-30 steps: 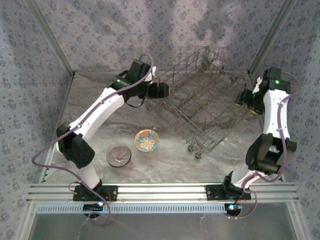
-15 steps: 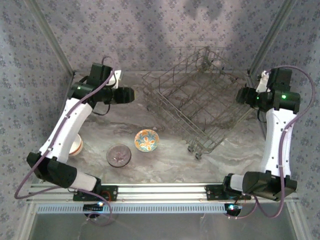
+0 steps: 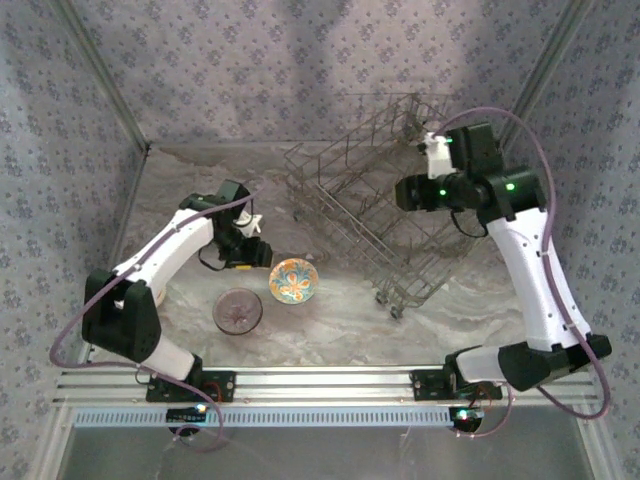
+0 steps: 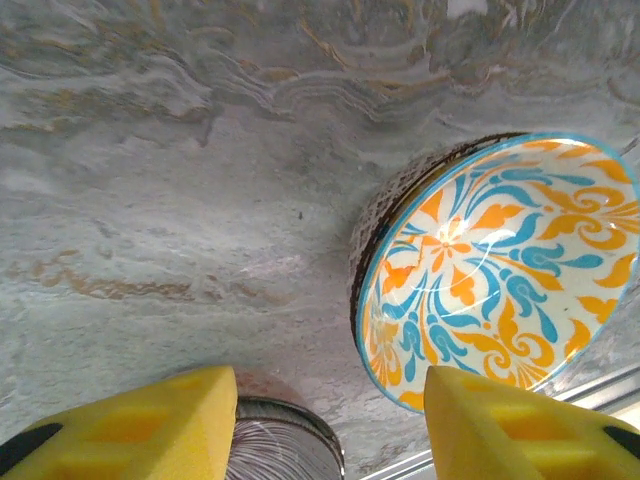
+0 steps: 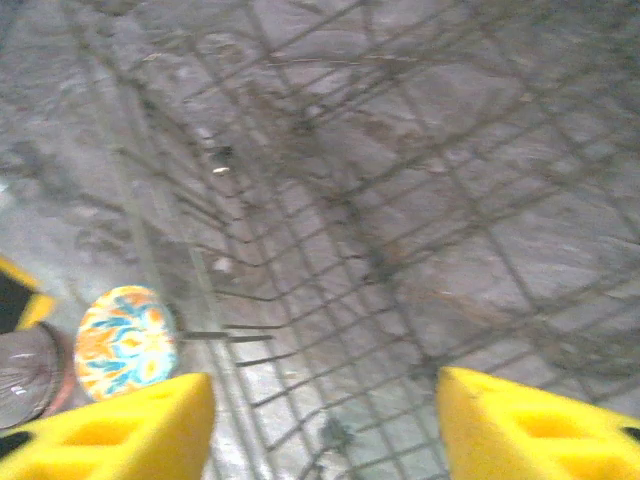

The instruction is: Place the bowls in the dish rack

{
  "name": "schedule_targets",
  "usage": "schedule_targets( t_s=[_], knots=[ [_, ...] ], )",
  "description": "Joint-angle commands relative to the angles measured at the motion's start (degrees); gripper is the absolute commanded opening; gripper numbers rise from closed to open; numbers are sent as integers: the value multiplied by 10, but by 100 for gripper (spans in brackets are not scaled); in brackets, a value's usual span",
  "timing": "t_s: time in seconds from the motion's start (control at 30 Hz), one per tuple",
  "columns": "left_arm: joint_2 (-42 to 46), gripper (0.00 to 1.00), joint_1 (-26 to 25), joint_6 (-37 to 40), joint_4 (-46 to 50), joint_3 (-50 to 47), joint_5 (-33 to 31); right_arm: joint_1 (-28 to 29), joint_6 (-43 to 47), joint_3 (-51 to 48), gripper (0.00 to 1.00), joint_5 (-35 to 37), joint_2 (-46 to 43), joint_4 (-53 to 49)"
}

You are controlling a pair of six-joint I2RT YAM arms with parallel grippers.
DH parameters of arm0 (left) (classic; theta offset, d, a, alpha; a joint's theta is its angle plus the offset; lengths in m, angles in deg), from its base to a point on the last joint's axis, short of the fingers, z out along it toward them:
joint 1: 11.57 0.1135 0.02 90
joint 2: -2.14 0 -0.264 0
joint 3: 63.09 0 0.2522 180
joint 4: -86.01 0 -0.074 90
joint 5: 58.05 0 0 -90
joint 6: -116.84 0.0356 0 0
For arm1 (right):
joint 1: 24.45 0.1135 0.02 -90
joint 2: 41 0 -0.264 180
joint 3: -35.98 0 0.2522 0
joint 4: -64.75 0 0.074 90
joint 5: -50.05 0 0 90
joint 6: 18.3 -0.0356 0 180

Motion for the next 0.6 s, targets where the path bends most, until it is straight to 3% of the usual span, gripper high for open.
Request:
schedule_targets(
  t_s=[0.0, 0.13, 0.33, 0.57],
  knots=[
    [-10, 52, -8, 2, -29, -1, 22, 72, -27, 28, 54, -6, 4, -13],
    [-37, 52, -14, -4, -42, 4, 29, 174, -63, 19, 41, -11, 37, 10],
    [-47, 51, -14, -8, -54, -1, 29, 278, -104, -9, 34, 3, 108, 61],
    [-62, 48, -26, -11, -71, -2, 41, 312, -114, -31, 31, 15, 154, 91]
  ],
)
